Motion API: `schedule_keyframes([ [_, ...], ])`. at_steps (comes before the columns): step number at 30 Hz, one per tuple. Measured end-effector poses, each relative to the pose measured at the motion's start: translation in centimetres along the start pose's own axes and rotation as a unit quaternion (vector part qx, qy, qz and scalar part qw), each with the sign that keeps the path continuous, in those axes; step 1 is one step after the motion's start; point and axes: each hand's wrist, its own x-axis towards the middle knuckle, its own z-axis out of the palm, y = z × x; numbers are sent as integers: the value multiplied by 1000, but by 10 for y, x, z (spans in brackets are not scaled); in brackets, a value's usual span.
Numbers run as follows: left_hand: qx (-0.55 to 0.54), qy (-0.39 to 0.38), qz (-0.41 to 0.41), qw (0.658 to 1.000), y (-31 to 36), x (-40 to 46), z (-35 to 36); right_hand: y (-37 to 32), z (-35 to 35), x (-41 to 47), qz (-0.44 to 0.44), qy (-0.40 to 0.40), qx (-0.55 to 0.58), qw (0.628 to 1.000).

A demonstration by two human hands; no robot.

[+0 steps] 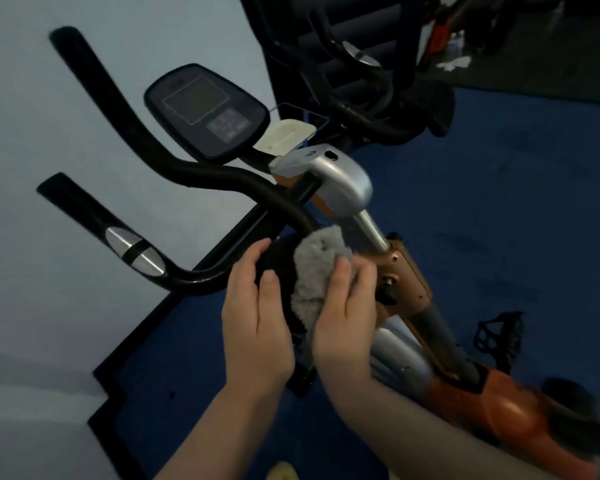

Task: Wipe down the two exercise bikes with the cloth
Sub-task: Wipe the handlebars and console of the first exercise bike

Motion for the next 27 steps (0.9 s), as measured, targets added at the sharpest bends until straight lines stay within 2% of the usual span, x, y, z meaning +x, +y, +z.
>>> schedule_keyframes([
  [6,9,-105,18,994,-4,5,-19,-12,7,-3,157,39,59,985],
  [9,-6,-155,15,988,-5,8,-25,-19,17,-5,210,88,118,966],
  [15,-30,-245,-8,969,-3,20,-37,-19,28,-24,295,95,198,930],
  [20,-24,-255,8,967,-8,20,-37,-22,30,-21,279,99,181,938],
  [24,-35,-248,6,968,-9,19,-36,-20,25,-23,322,69,155,931],
  [27,-35,-237,4,971,-7,17,-35,-18,21,-25,311,45,128,941],
])
